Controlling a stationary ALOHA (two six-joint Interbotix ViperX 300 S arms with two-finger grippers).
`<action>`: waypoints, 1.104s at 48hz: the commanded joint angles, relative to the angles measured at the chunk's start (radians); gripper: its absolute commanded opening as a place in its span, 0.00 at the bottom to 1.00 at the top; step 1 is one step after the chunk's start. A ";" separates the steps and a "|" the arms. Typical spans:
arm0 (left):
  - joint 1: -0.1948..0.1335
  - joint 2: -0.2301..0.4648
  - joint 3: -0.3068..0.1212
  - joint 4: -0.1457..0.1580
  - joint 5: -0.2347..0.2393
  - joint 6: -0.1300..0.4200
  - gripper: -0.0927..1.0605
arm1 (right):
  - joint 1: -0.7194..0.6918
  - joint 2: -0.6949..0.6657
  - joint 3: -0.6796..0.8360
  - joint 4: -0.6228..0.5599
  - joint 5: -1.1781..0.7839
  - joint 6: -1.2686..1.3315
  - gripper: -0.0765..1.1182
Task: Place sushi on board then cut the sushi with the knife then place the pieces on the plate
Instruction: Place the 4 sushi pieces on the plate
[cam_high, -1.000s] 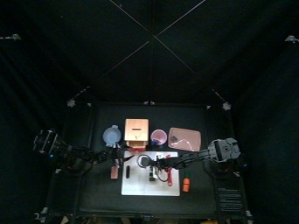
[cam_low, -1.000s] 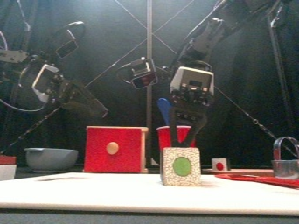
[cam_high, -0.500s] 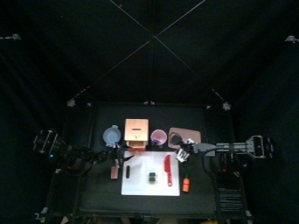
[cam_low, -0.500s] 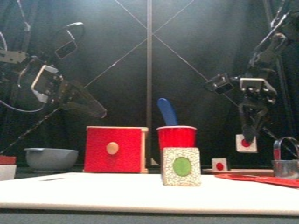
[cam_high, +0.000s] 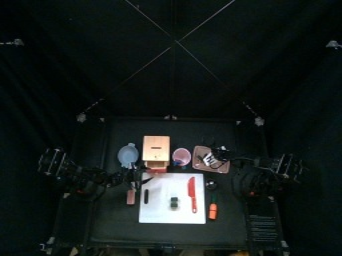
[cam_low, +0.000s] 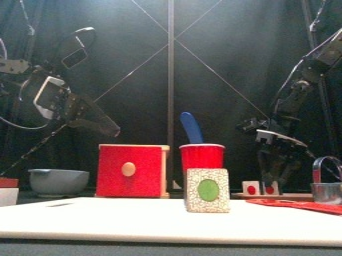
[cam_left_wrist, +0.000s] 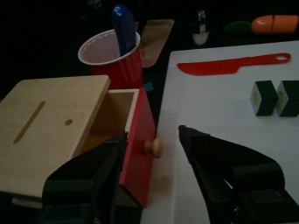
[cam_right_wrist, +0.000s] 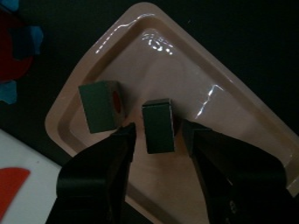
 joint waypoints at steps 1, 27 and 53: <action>0.002 -0.009 -0.012 0.002 -0.005 0.000 0.83 | 0.080 -0.155 -0.031 0.018 0.078 0.005 0.75; 0.003 -0.006 -0.043 0.005 -0.005 0.002 0.83 | 0.761 0.331 -0.426 -0.011 -0.037 -0.014 0.75; 0.003 -0.006 -0.028 0.000 -0.005 0.002 0.83 | 0.762 0.414 -0.514 -0.048 0.008 -0.017 0.76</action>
